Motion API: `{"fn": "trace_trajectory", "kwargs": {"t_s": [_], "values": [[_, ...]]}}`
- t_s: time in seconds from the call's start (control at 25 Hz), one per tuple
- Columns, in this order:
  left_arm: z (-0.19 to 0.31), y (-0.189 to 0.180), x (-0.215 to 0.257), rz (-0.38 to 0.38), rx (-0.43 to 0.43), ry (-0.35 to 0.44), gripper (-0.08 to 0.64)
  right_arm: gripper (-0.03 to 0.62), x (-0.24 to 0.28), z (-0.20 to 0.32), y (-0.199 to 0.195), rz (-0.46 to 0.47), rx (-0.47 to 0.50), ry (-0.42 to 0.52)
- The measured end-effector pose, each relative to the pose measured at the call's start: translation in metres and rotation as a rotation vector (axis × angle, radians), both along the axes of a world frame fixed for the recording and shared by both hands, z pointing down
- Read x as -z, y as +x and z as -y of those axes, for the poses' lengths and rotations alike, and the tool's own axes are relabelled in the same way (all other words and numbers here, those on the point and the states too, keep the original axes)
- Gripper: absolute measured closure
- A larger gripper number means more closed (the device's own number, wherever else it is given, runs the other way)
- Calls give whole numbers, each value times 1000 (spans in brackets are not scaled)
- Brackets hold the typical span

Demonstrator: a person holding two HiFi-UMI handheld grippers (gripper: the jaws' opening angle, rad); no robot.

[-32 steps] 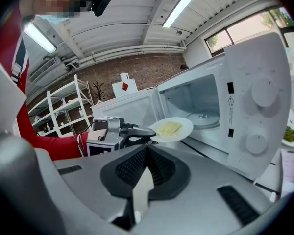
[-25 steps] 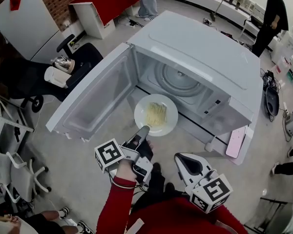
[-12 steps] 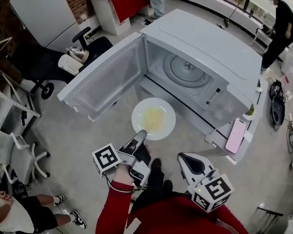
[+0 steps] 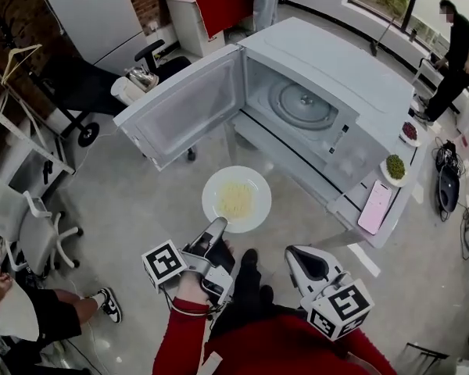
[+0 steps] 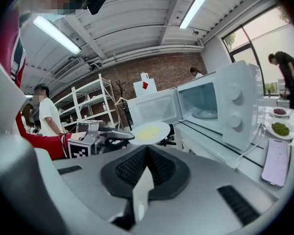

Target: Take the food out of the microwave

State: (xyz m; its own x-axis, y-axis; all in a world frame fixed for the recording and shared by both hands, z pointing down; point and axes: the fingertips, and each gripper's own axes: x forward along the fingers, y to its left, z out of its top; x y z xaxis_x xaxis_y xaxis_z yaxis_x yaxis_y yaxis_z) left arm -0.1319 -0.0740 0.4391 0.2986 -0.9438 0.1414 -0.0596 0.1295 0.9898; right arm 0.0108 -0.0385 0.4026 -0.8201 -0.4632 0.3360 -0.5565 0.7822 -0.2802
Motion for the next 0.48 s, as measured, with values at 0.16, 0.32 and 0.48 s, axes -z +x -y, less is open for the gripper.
{"fn": "trace_trajectory", "kwargs": {"t_s": [0.16, 0.32, 0.48], "values": [[-27, 0, -3, -2, 39, -9, 540, 581, -3, -17, 8, 0, 17, 0], [-52, -1, -6, 2, 72, -24, 540, 581, -3, -29, 11, 2, 32, 2], [-72, -1, -6, -4, 95, -30, 540, 581, -4, -40, 12, 4, 46, 2]]}}
